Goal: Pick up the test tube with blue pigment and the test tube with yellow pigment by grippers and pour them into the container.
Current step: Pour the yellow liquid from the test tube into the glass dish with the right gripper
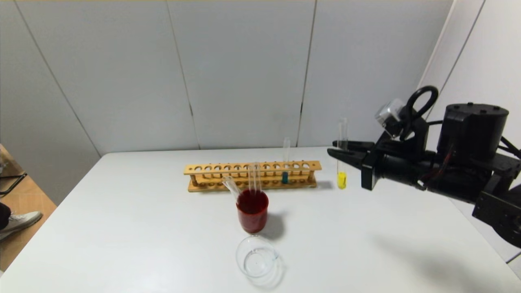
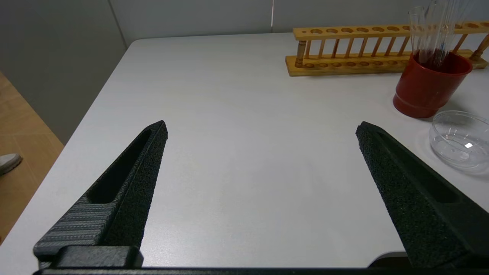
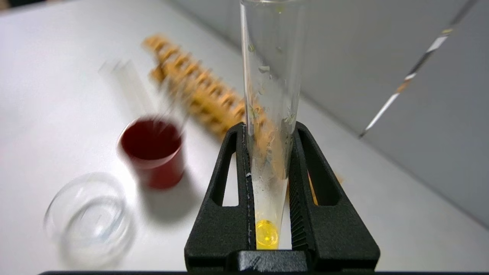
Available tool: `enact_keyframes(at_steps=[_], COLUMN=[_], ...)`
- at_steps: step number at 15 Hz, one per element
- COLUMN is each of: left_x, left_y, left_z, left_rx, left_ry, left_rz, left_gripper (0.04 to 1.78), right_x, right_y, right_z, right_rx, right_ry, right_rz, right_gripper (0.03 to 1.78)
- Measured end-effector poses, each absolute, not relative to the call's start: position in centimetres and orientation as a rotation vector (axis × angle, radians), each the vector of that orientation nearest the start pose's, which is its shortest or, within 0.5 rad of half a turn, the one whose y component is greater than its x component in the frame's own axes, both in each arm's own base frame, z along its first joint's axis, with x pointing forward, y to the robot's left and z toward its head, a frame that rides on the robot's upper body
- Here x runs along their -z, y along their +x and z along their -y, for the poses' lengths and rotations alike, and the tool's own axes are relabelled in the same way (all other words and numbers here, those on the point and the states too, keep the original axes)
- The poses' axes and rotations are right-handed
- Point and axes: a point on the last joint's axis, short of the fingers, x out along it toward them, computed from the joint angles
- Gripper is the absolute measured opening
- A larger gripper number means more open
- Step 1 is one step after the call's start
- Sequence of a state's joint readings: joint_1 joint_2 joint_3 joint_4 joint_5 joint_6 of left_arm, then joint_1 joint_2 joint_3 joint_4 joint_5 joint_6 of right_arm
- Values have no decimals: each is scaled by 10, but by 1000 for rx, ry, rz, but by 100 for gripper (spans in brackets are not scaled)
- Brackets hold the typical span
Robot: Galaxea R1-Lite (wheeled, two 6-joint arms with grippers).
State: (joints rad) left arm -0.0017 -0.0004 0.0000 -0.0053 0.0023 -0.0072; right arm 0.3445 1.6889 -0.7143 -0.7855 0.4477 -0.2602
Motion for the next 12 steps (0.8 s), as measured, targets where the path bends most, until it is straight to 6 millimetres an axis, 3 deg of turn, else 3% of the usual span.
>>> enact_keyframes(at_steps=[5, 12], left_x=[-76, -76], left_y=[-23, -23], left_z=[0, 0], left_rx=[-1, -1], left_ry=[-8, -7], left_rz=[6, 6], left_gripper=[175, 175], right_x=[-147, -113], right_y=[232, 218], right_z=[-133, -171], right_rx=[-973, -1149], right_ry=[-354, -576], right_rz=[-139, -173], right_gripper=[34, 34])
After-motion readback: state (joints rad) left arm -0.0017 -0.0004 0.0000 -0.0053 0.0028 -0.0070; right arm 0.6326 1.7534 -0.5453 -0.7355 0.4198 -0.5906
